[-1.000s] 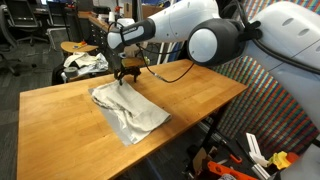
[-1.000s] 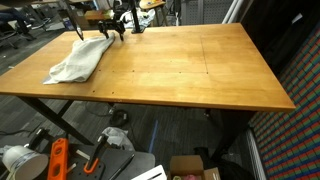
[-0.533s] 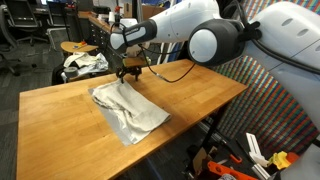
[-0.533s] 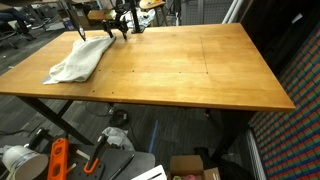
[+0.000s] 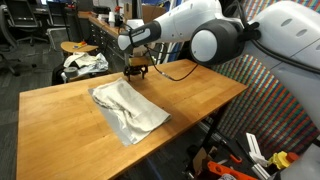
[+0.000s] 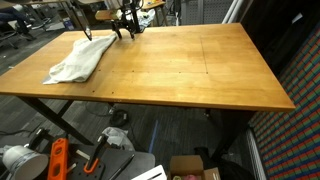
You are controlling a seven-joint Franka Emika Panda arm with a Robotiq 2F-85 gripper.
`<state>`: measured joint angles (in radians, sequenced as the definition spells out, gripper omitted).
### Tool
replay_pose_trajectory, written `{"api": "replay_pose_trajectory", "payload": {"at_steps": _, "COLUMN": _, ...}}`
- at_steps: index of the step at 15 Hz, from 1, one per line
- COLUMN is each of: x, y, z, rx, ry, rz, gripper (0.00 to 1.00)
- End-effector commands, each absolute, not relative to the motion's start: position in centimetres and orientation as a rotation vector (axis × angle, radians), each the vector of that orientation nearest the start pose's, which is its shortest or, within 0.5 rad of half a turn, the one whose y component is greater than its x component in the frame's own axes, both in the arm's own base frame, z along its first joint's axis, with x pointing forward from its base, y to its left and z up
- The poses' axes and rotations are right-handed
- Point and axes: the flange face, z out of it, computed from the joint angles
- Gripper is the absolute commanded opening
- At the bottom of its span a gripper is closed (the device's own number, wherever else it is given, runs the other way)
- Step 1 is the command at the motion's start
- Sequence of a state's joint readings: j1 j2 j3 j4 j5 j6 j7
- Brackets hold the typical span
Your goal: Fold the white towel in half from right to left
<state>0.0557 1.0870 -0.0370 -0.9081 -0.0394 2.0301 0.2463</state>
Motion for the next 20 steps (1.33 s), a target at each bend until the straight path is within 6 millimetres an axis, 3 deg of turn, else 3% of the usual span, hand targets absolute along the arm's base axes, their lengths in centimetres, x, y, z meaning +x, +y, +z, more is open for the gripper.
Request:
{"api": "replay_pose_trajectory", "payload": {"at_steps": 1, "x": 78.0, "y": 1.4, "z": 25.3, "rx": -3.153, "ry": 0.245, "rz": -0.053, "gripper": 1.0}}
{"api": "replay_pose_trajectory", "payload": {"at_steps": 6, "x": 74.9, "y": 2.3, "z": 29.6, "rx": -3.034, "ry": -0.04, "rz": -0.035, "gripper": 1.0}}
{"api": "replay_pose_trajectory", "payload": {"at_steps": 9, "x": 72.2, "y": 5.3, "z": 29.8, "rx": -2.95, "ry": -0.247, "rz": 0.031, "gripper": 1.0}}
{"api": "replay_pose_trajectory", "payload": {"at_steps": 15, "x": 64.8, "y": 13.0, "z": 25.8, "rx": -2.786, "ry": -0.481, "rz": 0.162, "gripper": 1.0}}
{"api": "replay_pose_trajectory", "payload": {"at_steps": 17, "x": 62.2, "y": 14.2, "z": 24.5, "rx": -2.765, "ry": -0.514, "rz": 0.179, "gripper": 1.0}}
{"api": "replay_pose_trajectory", "payload": {"at_steps": 20, "x": 59.5, "y": 14.5, "z": 22.8, "rx": -2.766, "ry": -0.54, "rz": 0.178, "gripper": 1.0}}
